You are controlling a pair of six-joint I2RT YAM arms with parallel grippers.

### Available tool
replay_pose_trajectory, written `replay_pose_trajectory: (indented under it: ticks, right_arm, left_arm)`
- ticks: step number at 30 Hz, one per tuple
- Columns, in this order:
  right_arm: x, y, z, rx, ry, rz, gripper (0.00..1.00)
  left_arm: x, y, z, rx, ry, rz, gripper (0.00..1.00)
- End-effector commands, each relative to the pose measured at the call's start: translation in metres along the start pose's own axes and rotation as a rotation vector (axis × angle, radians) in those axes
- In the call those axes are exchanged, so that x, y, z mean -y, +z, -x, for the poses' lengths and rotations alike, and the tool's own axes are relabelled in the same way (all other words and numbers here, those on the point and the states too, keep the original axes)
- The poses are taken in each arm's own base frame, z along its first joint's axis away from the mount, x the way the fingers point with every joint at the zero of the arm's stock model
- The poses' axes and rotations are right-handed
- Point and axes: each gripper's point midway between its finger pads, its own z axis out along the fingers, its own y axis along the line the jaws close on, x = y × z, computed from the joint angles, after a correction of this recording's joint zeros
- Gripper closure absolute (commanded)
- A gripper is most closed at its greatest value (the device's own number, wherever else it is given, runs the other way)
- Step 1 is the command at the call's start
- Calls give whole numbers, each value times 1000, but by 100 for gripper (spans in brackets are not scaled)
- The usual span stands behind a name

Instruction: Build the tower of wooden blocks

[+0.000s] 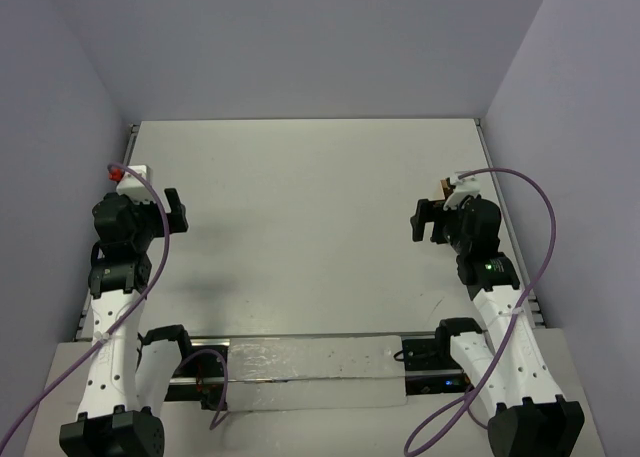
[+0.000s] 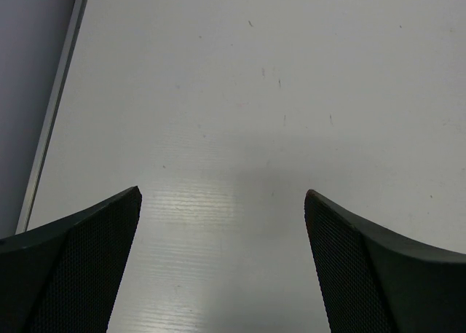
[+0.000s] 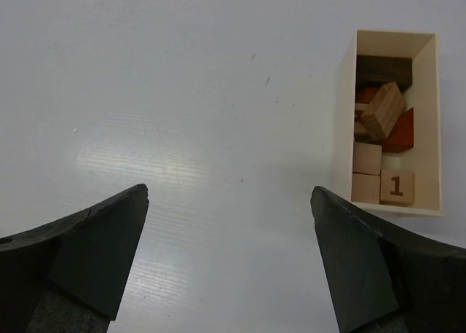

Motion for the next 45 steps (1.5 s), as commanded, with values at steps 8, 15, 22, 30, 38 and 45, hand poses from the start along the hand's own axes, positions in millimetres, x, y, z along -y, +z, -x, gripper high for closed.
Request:
replay_pose_trajectory:
  ticks: [8,15,22,30,38,45]
  right_arm:
    - [16,1,32,23,-30,-96,0]
    - [26,19,42,-149,-43,-133,1]
    - [40,40,31,-308,-68,-174,8]
    - [86,50,20,-409,-92,-213,15]
    - [143,59,18,-486,-95,-198,20]
    - [183,79,8,-583,-26,-170,30]
  left_arm:
    - [9,-3,11,40,63,-70,1]
    - [11,-3,10,36,66,-80,1]
    - [12,-4,10,38,71,-86,1]
    - [13,-4,10,37,73,-95,1]
    - [18,-4,8,30,79,-123,1]
    - [20,-6,9,35,85,-136,1]
